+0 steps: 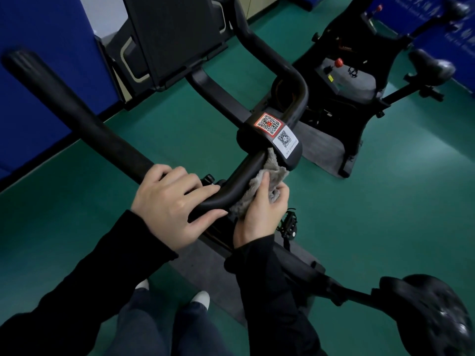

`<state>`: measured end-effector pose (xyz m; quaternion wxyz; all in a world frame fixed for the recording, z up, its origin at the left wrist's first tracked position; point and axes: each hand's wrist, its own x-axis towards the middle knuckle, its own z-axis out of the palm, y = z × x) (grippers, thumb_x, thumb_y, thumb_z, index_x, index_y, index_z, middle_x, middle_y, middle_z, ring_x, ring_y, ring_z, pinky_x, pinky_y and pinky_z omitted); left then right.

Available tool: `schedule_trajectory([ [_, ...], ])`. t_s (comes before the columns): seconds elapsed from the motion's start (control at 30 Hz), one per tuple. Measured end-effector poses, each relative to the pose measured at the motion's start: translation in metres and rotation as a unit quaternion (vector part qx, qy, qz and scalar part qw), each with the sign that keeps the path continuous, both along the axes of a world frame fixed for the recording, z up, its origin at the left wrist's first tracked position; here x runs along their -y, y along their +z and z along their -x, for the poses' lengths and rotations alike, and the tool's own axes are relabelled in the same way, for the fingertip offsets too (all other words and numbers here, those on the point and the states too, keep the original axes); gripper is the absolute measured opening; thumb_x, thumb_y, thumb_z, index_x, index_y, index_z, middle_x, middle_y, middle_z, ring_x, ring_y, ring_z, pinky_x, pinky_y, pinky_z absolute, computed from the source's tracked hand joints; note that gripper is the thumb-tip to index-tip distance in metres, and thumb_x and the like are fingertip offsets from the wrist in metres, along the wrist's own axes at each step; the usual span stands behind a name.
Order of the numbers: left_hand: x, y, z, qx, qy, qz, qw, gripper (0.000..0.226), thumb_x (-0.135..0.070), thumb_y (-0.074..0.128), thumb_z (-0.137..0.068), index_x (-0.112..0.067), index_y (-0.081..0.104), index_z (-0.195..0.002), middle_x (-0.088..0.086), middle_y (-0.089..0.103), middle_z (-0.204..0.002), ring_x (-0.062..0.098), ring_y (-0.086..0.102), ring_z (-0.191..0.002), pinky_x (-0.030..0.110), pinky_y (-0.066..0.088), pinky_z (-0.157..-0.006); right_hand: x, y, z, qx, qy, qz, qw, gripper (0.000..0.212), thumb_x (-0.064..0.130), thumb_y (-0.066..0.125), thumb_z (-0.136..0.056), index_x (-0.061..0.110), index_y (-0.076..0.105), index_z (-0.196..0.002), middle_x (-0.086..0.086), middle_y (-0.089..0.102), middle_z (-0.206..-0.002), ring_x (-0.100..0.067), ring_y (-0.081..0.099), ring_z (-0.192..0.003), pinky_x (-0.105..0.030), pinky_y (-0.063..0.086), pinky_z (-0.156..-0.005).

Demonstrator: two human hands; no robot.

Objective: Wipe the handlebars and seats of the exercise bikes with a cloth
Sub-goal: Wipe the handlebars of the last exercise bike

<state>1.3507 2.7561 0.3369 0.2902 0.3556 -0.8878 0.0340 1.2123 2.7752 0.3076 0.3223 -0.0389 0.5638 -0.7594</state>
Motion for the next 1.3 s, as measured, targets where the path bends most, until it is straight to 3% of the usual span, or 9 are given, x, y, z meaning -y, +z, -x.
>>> schedule_trajectory([
  [0.13, 0.0, 0.0, 0.001, -0.002, 0.002, 0.003, 1.0, 0.038, -0.05, 0.059, -0.085, -0.016, 0.075, -0.092, -0.001, 0.063, -0.071, 0.024, 0.058, -0.064, 0.038, 0.039, -0.068, -0.002, 0.0, 0.003, -0.027, 0.009, -0.008, 1.0, 0.011, 0.011, 0.058, -0.094, 0.015, 0.051, -0.086, -0.014, 0.059, -0.092, -0.026, 0.056, -0.088, -0.046, 0.047, -0.088],
  [0.43, 0.001, -0.004, 0.001, -0.013, 0.002, 0.02, 1.0, 0.036, -0.05, 0.06, -0.085, -0.017, 0.074, -0.091, -0.003, 0.064, -0.071, 0.023, 0.06, -0.067, 0.037, 0.04, -0.07, -0.016, -0.007, -0.012, 0.089, 0.044, 0.058, 0.993, 0.011, 0.014, 0.054, -0.096, 0.013, 0.054, -0.085, -0.007, 0.066, -0.08, -0.022, 0.062, -0.08, -0.039, 0.053, -0.078],
  [0.57, 0.004, -0.005, 0.0, -0.023, -0.007, 0.02, 1.0, 0.038, -0.051, 0.06, -0.085, -0.017, 0.074, -0.091, -0.003, 0.063, -0.071, 0.023, 0.059, -0.066, 0.038, 0.042, -0.068, -0.02, 0.002, 0.002, -0.197, 0.015, -0.009, 0.98, 0.007, 0.006, 0.06, -0.092, 0.012, 0.059, -0.088, 0.003, 0.064, -0.081, -0.01, 0.059, -0.078, -0.027, 0.048, -0.076],
  [0.7, 0.002, -0.006, 0.0, -0.039, -0.007, 0.016, 0.999, 0.038, -0.051, 0.059, -0.085, -0.017, 0.073, -0.089, -0.002, 0.062, -0.071, 0.024, 0.059, -0.068, 0.038, 0.04, -0.069, -0.02, 0.02, 0.023, -0.541, 0.073, -0.097, 0.832, 0.014, 0.003, 0.064, -0.084, 0.004, 0.068, -0.098, -0.007, 0.064, -0.099, -0.012, 0.058, -0.095, -0.021, 0.045, -0.088],
  [0.8, 0.002, -0.007, 0.0, -0.042, -0.005, 0.009, 0.999, 0.038, -0.051, 0.058, -0.085, -0.017, 0.073, -0.089, -0.002, 0.063, -0.072, 0.023, 0.059, -0.069, 0.037, 0.038, -0.071, -0.004, 0.044, 0.042, -0.655, 0.161, -0.079, 0.734, 0.024, -0.005, 0.067, -0.08, 0.001, 0.069, -0.103, -0.004, 0.06, -0.104, -0.014, 0.057, -0.098, -0.016, 0.042, -0.091],
  [0.97, 0.001, -0.006, -0.001, -0.041, -0.001, -0.004, 0.999, 0.037, -0.051, 0.06, -0.083, -0.017, 0.073, -0.091, -0.002, 0.062, -0.073, 0.023, 0.058, -0.07, 0.036, 0.036, -0.073, 0.044, 0.091, 0.063, -0.744, 0.379, -0.084, 0.544, 0.027, 0.001, 0.064, -0.079, 0.002, 0.06, -0.105, -0.01, 0.064, -0.099, -0.029, 0.061, -0.094, -0.041, 0.049, -0.081],
  [1.13, 0.001, -0.005, -0.001, -0.036, -0.005, 0.004, 0.999, 0.039, -0.051, 0.058, -0.085, -0.015, 0.073, -0.091, -0.001, 0.063, -0.073, 0.023, 0.058, -0.067, 0.035, 0.035, -0.072, 0.082, 0.104, 0.066, -0.773, 0.566, -0.079, 0.275, 0.013, 0.013, 0.065, -0.085, 0.006, 0.065, -0.096, -0.01, 0.067, -0.084, -0.032, 0.062, -0.08, -0.044, 0.046, -0.079],
  [1.2, 0.001, -0.005, 0.0, -0.039, -0.003, 0.002, 0.999, 0.039, -0.051, 0.059, -0.085, -0.015, 0.074, -0.091, 0.0, 0.063, -0.072, 0.023, 0.058, -0.066, 0.035, 0.035, -0.072, 0.09, 0.104, 0.066, -0.771, 0.592, -0.074, 0.224, 0.014, 0.016, 0.063, -0.087, 0.009, 0.065, -0.099, -0.01, 0.067, -0.081, -0.031, 0.061, -0.08, -0.042, 0.045, -0.079],
  [1.3, 0.0, -0.004, 0.001, -0.042, 0.0, -0.004, 0.999, 0.038, -0.05, 0.06, -0.085, -0.016, 0.074, -0.09, 0.0, 0.063, -0.072, 0.022, 0.058, -0.066, 0.035, 0.037, -0.072, 0.1, 0.104, 0.064, -0.737, 0.641, -0.085, 0.199, 0.015, 0.018, 0.061, -0.088, 0.012, 0.064, -0.102, -0.006, 0.065, -0.084, -0.027, 0.06, -0.082, -0.035, 0.045, -0.077],
])
